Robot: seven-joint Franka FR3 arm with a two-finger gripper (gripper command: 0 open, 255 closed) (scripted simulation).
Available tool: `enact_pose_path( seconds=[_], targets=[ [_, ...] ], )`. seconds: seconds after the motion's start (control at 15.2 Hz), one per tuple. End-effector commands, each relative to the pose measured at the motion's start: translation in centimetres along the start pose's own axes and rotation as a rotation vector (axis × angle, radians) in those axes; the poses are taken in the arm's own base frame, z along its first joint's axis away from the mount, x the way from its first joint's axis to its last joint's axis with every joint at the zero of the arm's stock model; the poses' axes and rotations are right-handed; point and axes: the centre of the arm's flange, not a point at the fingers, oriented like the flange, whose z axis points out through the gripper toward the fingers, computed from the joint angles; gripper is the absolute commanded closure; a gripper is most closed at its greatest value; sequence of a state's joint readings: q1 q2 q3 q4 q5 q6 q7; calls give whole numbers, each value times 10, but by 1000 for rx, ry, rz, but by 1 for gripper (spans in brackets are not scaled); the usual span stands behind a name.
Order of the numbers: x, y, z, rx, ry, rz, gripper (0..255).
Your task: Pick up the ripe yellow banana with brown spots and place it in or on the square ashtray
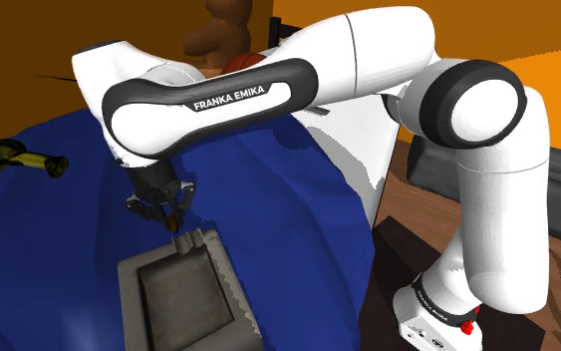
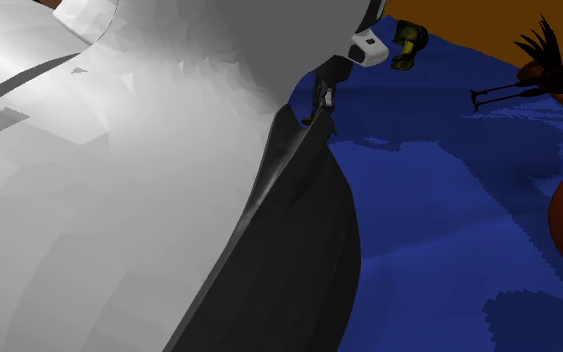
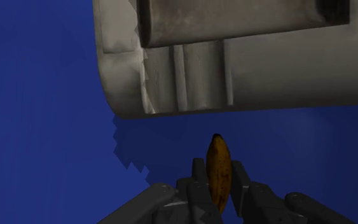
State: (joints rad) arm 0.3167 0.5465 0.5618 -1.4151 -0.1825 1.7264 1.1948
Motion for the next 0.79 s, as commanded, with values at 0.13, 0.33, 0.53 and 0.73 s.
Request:
enact_pose_path(
  seconds=[0.13, 0.33, 0.53, 0.73],
  targets=[
    [-3, 2, -20, 0, 0, 0, 255],
    [-6, 4, -35, 0, 0, 0, 255],
    [-8, 5, -51, 0, 0, 0, 255],
    [-10, 7, -66, 0, 0, 0, 255]
  ],
)
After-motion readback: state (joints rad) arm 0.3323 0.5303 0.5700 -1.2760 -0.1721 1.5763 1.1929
